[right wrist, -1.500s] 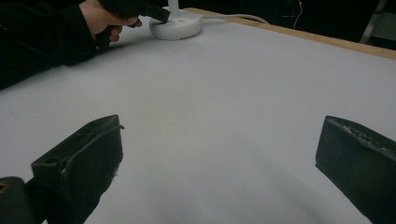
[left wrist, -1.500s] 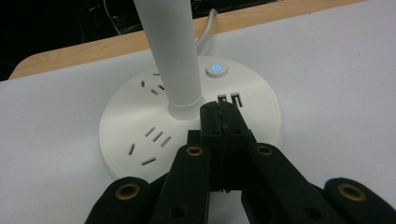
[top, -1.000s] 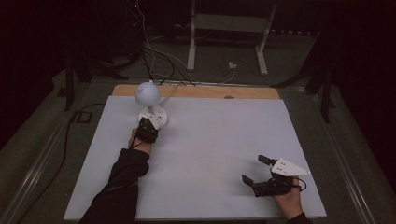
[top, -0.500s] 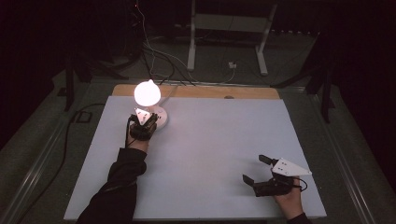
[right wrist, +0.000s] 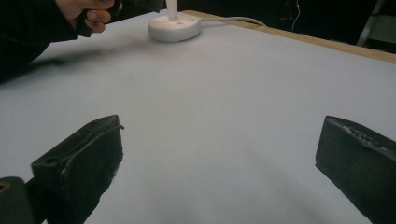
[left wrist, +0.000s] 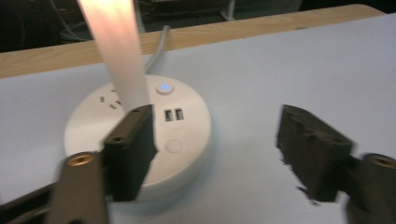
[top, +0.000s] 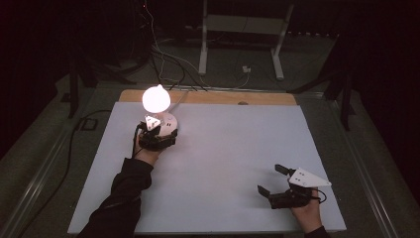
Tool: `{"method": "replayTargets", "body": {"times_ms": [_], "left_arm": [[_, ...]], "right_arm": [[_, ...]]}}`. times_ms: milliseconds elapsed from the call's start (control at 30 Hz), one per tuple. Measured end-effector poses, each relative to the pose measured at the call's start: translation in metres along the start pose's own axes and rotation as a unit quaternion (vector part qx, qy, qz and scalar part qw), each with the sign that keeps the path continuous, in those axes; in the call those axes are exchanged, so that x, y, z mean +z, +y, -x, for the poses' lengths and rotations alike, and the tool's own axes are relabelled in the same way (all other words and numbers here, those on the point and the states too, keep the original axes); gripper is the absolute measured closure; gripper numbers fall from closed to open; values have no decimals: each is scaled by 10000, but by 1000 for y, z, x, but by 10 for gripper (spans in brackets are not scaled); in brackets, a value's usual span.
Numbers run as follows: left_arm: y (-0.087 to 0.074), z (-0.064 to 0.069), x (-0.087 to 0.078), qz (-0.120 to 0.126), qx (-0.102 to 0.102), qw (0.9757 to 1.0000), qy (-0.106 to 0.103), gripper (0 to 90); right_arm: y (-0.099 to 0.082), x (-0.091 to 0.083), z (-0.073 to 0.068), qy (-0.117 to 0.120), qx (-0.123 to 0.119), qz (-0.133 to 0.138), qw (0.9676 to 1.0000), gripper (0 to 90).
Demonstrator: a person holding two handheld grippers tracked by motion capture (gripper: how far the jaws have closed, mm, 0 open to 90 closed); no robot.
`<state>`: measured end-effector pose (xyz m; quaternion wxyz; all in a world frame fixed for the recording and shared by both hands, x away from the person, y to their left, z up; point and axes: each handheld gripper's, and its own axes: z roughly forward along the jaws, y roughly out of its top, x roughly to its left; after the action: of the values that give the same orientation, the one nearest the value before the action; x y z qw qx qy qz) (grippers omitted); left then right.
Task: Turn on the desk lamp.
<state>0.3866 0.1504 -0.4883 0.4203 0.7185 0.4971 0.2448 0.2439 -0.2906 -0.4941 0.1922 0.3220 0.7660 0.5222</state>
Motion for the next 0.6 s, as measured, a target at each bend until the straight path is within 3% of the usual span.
{"method": "replayTargets", "body": {"times_ms": [100, 200, 300, 600], "left_arm": [[0, 0, -1, -80, -19, 9996, -267, 155], [0, 0, -4, -20, -43, 9986, -530, 64], [2, -1, -9, 76, -96, 9966, -818, 26], [8, -3, -34, 297, 192, 9932, -1107, 16]], "right_arm": [[0, 0, 0, 0, 0, -7, 10000, 6], [0, 0, 1, -2, 7, 5, 10000, 6], [0, -1, 1, -8, 16, 1, 10000, 6], [0, 0, 1, 0, 31, 2, 10000, 6]]}}
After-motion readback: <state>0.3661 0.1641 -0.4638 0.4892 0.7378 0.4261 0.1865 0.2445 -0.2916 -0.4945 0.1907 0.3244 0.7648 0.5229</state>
